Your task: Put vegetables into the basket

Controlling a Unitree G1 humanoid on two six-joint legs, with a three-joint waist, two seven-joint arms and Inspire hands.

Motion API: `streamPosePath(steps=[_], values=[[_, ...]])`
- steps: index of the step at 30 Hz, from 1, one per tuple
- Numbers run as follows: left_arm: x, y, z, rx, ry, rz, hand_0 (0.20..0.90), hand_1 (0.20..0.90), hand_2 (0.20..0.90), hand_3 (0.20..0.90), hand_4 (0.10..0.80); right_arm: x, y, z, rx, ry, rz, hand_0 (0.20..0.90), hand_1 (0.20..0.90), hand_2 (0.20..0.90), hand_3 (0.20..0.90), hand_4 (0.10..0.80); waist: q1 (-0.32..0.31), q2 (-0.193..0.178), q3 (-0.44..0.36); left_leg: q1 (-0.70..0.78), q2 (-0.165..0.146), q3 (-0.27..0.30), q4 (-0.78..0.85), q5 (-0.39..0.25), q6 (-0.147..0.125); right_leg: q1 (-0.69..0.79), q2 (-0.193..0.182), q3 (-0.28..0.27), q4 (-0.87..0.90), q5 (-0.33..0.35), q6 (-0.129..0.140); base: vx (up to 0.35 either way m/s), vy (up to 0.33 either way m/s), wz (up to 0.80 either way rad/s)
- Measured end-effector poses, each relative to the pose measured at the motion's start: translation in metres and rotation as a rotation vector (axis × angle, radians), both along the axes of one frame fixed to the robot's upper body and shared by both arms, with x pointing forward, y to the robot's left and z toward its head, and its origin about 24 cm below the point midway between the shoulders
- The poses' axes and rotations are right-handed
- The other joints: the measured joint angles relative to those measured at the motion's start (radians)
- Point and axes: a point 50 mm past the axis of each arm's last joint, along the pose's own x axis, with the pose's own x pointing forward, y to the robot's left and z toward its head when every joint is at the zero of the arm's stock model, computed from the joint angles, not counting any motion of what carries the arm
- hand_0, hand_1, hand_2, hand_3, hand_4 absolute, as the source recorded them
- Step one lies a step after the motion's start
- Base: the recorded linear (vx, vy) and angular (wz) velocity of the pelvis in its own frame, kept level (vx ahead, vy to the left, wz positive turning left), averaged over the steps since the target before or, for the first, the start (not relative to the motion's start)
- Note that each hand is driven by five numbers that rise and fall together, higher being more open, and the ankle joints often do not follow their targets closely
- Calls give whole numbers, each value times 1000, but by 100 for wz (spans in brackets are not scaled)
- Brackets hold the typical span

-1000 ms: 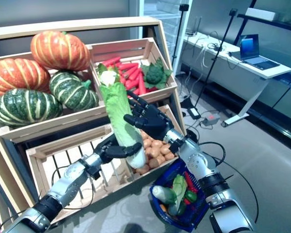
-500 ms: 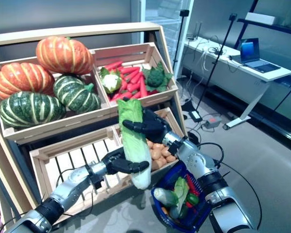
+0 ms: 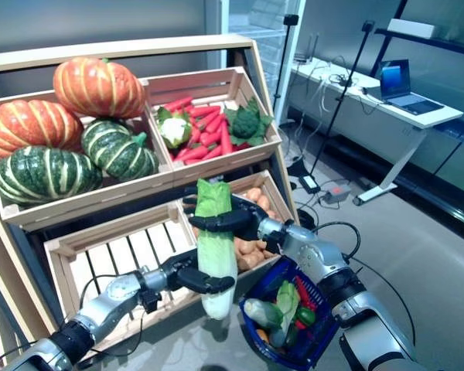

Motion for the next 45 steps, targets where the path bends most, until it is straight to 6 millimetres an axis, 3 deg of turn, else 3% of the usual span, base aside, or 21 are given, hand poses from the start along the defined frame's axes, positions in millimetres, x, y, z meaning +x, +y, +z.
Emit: streamPosePath(steps=[14,15,16,17,27,39,41,45], values=[[-4,0,-1,10,-8,27,309,309,309,309,406,-1,3,0,4,1,10,300,300,300,300,400,-1,-2,-1,0,0,3,0,0,0,-1,0,1,0,0,0,0,0,0],[-5,0,-1,10,-11,31,589,589,589,589,593,-1,3,0,4,-1,11,300,300,300,300,400,-1,-3,-1,0,0,4,-1,0,0,-1,0,1,0,0,0,0,0,0],[-5,1,-1,12,-15,35,589,589,589,589,593,-1,3,1,2,-5,12,300,300,300,300,400,-1,-3,-1,-1,0,6,-1,0,0,-2,0,2,0,0,0,0,0,0],[-6,0,-1,3,-19,38,900,900,900,900,800,-2,3,2,1,-12,14,300,300,300,300,400,-1,-3,-1,-2,0,7,-1,0,0,-4,0,4,0,0,0,-2,14,-3],[-14,-2,-3,-59,-45,133,900,900,900,900,800,-12,-7,9,-46,-83,-9,300,300,300,300,400,-23,-5,0,-4,2,36,-1,-3,3,-20,-1,34,0,4,1,2,15,-8],[-20,7,-9,-50,-59,233,900,900,900,900,800,-23,-52,2,-45,-119,-196,300,300,300,300,400,-58,0,14,-5,4,61,-7,-9,6,-36,-1,64,-1,7,2,6,-2,-7],[-21,15,-11,-35,-58,279,900,900,900,900,800,-25,-62,0,-95,-133,-223,300,300,300,300,400,-57,6,24,-3,4,61,-6,-10,6,-35,-1,64,-1,7,2,0,0,0],[-21,66,-16,34,-55,566,900,900,900,900,800,-36,-100,-7,-259,-130,-311,300,300,300,300,400,-57,4,42,-3,6,62,-4,-10,6,-35,0,64,-1,8,1,0,0,0]])
